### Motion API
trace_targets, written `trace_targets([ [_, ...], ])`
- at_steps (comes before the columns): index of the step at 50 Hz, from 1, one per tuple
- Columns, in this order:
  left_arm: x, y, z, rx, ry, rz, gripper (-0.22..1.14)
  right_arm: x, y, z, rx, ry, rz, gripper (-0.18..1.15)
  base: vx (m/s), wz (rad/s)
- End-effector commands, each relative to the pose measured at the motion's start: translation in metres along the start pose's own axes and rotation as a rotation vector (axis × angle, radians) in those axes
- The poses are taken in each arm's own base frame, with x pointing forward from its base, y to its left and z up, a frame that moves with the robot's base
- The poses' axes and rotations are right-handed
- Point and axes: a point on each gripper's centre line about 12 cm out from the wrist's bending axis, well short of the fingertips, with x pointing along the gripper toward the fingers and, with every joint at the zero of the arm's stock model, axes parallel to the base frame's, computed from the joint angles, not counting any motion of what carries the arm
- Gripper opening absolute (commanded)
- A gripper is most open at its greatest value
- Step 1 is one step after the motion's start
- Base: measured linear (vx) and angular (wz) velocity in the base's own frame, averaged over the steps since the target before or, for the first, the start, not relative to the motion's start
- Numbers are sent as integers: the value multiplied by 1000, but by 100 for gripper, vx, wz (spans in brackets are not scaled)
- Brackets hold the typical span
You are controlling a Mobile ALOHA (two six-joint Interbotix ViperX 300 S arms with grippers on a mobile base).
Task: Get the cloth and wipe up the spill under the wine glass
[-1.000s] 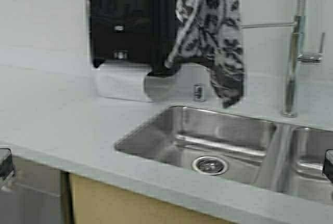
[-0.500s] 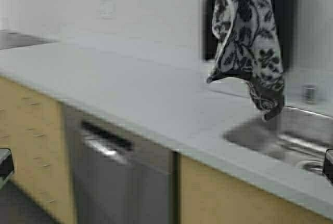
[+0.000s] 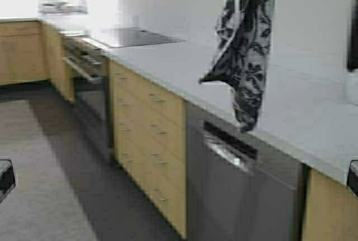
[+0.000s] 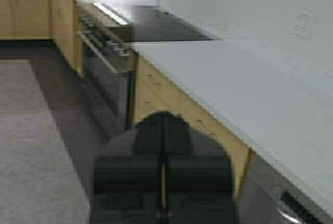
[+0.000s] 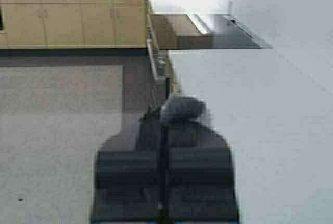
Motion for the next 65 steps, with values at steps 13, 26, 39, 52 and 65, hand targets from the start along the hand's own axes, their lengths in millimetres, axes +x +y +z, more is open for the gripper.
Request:
trace_targets([
  [13, 12, 1, -9, -18, 47, 7, 3, -5, -29, -3, 12, -5, -106, 6, -1, 53],
  [26, 18, 2, -12, -14, 48, 4, 3, -5, -30, -1, 13, -13, -109, 6, 1, 52],
  [39, 16, 2, -15, -13, 52, 5, 3, -5, -30, -1, 13, -16, -109, 6, 2, 41],
  [52, 16, 2, -14, -17, 49, 4, 3, -5, -30, 0, 11, -29, -107, 6, 3, 37],
  [65, 10, 1, -8, -51, 13, -1, 3, -11, -29, -2, 12, -28, -108, 6, 4, 46],
])
